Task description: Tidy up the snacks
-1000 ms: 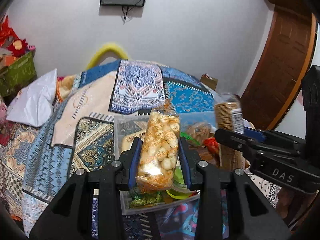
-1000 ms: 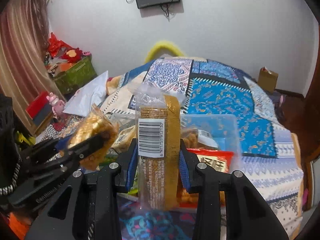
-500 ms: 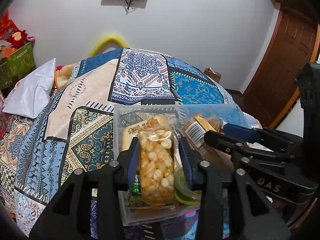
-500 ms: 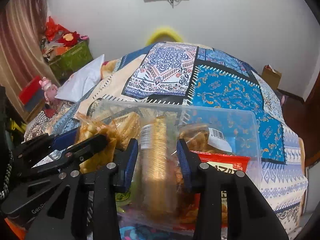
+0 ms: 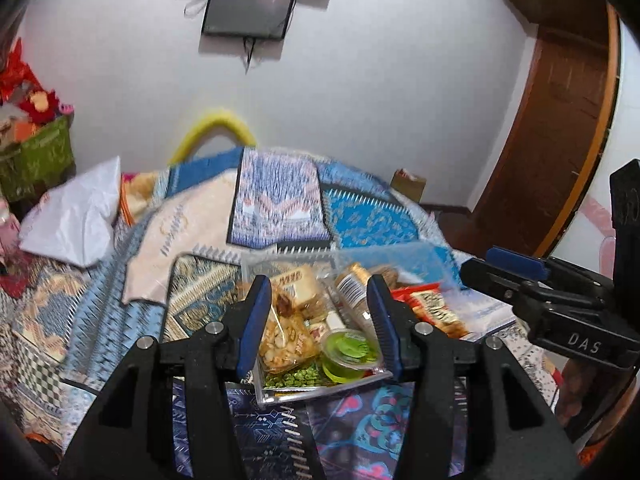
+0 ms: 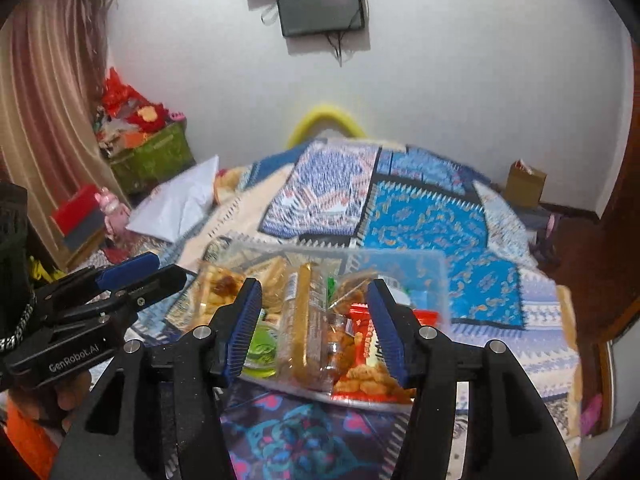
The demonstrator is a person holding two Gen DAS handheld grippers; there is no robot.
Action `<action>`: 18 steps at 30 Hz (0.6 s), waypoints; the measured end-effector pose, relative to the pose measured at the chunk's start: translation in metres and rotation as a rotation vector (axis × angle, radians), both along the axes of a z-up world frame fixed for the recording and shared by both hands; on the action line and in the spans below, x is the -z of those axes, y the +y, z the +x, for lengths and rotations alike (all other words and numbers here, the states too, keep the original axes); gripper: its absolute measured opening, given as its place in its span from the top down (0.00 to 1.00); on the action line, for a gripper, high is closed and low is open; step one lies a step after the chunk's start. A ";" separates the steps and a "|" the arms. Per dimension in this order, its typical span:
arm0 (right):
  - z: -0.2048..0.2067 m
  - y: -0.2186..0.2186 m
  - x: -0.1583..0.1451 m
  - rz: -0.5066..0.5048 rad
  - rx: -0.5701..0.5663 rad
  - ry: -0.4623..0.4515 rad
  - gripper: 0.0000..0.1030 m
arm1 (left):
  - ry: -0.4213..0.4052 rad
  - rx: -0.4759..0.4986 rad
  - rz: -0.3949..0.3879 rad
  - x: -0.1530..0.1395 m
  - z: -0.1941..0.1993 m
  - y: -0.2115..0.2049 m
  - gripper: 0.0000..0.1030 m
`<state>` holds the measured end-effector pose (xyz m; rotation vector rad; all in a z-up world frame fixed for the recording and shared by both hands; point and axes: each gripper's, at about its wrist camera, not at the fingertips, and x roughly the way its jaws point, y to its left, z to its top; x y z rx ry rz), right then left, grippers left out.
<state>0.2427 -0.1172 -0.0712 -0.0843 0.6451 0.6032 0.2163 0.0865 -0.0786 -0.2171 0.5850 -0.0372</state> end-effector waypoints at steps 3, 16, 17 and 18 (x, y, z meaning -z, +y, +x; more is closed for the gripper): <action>-0.024 -0.011 -0.023 0.021 0.009 -0.074 0.50 | -0.066 0.004 0.010 -0.025 -0.026 -0.005 0.52; -0.111 -0.056 -0.071 0.151 0.047 -0.276 0.25 | -0.290 -0.016 0.085 -0.096 -0.133 -0.035 0.35; -0.115 -0.056 -0.071 0.150 0.049 -0.281 0.23 | -0.296 -0.018 0.090 -0.098 -0.137 -0.037 0.29; -0.118 -0.057 -0.071 0.151 0.053 -0.286 0.22 | -0.302 -0.022 0.094 -0.099 -0.141 -0.038 0.21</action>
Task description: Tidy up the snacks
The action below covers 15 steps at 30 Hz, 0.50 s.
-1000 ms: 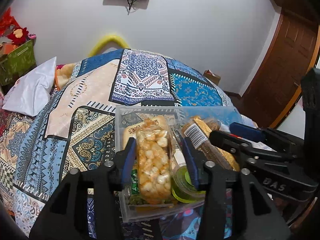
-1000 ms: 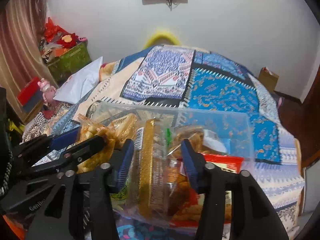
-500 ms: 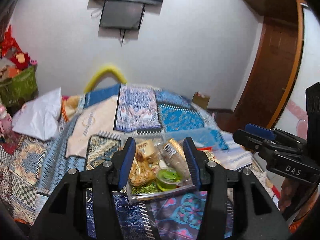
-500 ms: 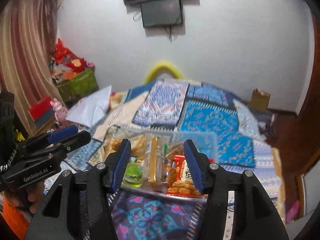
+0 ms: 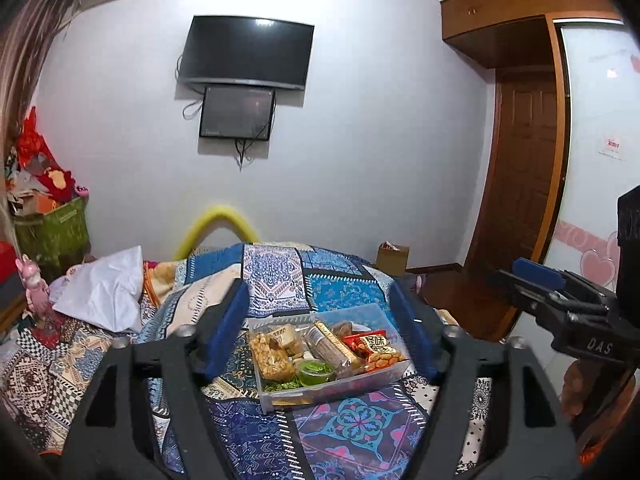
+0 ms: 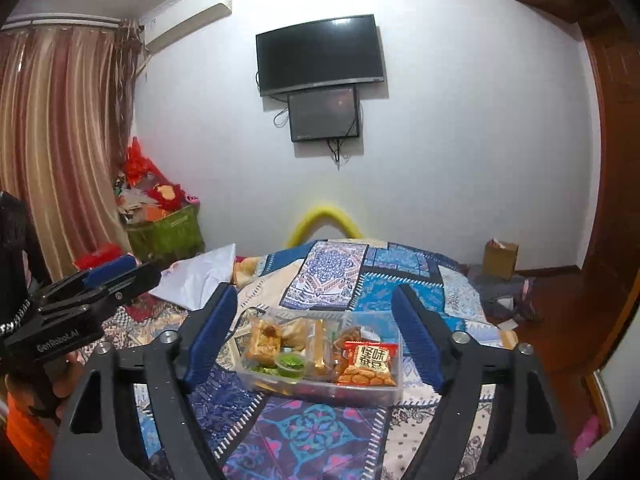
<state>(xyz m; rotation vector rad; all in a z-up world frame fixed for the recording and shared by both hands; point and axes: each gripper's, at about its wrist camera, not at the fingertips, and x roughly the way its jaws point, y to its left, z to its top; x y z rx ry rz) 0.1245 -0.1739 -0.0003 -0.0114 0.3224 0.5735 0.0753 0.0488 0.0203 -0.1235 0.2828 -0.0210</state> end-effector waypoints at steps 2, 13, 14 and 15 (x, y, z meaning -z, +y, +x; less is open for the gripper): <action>-0.006 -0.002 0.000 0.005 0.009 -0.007 0.15 | -0.020 -0.002 0.005 -0.003 -0.010 -0.003 0.16; -0.024 -0.011 0.003 0.025 0.029 -0.028 0.00 | -0.041 -0.003 0.052 -0.002 -0.031 -0.016 0.03; -0.024 -0.012 0.004 0.027 0.032 -0.026 0.00 | -0.040 -0.001 0.052 -0.002 -0.031 -0.016 0.03; -0.027 -0.014 0.005 0.028 0.033 -0.027 0.00 | -0.039 -0.002 0.054 -0.001 -0.031 -0.016 0.03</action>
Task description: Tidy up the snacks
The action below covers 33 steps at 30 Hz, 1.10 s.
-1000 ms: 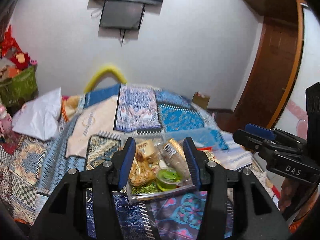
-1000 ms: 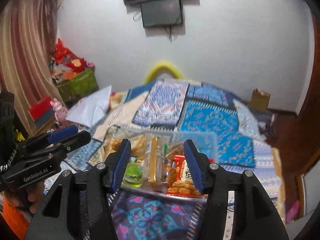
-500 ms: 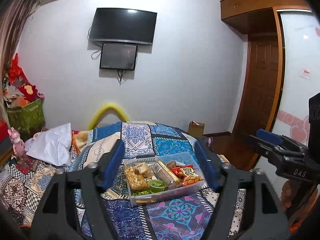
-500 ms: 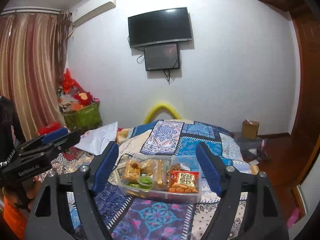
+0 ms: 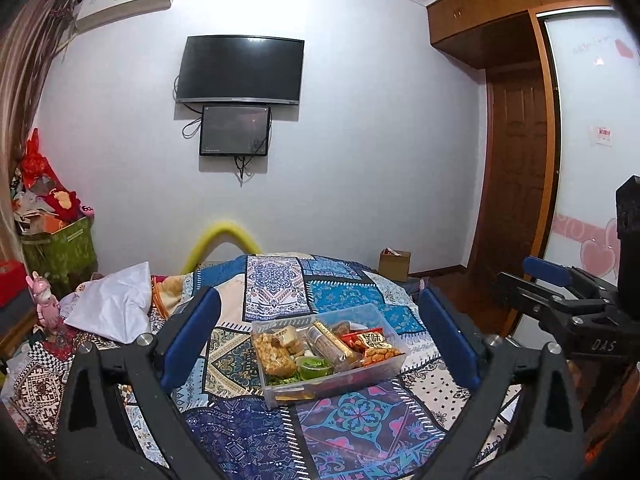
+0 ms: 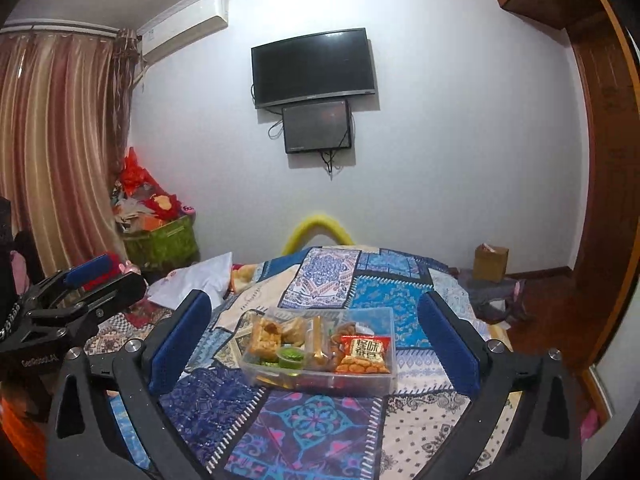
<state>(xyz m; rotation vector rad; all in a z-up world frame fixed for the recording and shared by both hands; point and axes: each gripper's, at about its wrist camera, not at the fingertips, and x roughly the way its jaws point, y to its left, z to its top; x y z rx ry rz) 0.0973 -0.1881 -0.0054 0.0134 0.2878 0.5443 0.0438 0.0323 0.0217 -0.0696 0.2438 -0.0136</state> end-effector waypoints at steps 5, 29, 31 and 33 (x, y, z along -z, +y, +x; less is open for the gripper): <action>-0.001 -0.002 0.001 0.002 -0.001 0.003 0.00 | 0.005 -0.003 -0.003 0.001 -0.001 -0.001 0.03; -0.001 -0.004 0.005 0.001 -0.009 0.015 0.00 | 0.044 -0.010 -0.003 0.010 0.008 -0.003 0.03; -0.001 -0.005 0.005 0.000 -0.008 0.015 0.00 | 0.044 -0.007 -0.003 0.010 0.007 -0.004 0.03; -0.001 -0.005 0.006 0.000 -0.005 0.015 0.00 | 0.045 -0.006 0.001 0.011 0.008 -0.005 0.03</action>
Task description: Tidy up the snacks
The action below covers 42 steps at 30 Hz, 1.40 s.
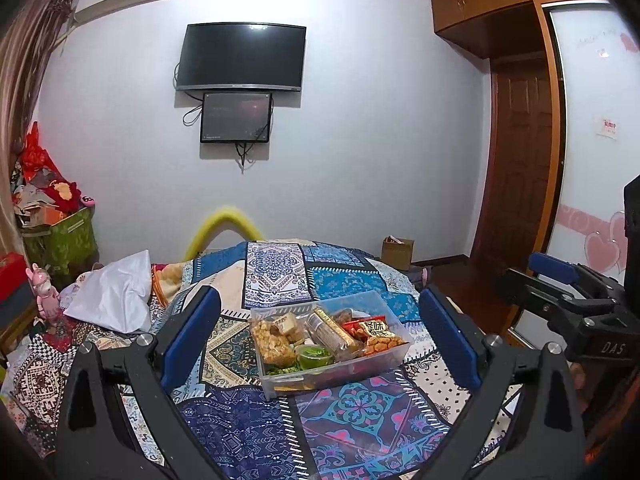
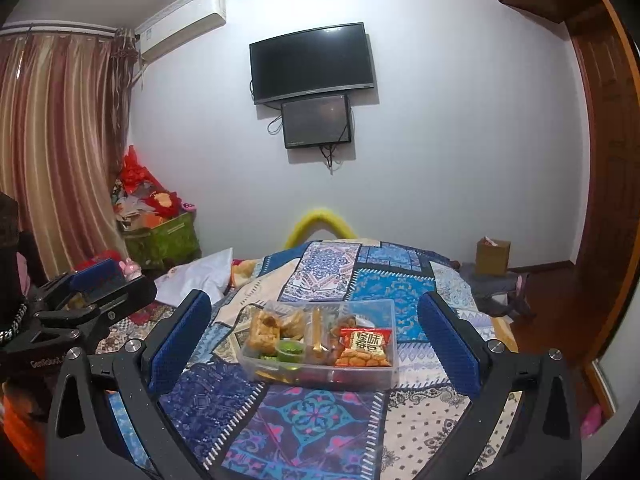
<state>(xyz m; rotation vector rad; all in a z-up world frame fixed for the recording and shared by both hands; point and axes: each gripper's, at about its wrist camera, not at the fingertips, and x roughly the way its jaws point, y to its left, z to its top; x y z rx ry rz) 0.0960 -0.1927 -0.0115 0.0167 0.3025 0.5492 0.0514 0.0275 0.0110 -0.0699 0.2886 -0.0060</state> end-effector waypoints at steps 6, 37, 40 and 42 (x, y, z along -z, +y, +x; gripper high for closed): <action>0.001 -0.002 0.001 0.003 0.003 0.005 0.00 | 0.006 0.005 -0.001 0.001 0.001 0.000 0.03; 0.002 0.002 0.001 -0.011 0.005 0.006 0.00 | 0.035 0.045 -0.017 0.006 0.004 0.002 0.03; 0.003 0.002 0.002 -0.014 0.005 0.006 0.00 | 0.041 0.043 -0.019 0.008 0.005 0.002 0.03; 0.004 0.002 0.002 -0.014 0.006 0.008 0.00 | 0.048 0.049 -0.021 0.009 0.007 0.002 0.03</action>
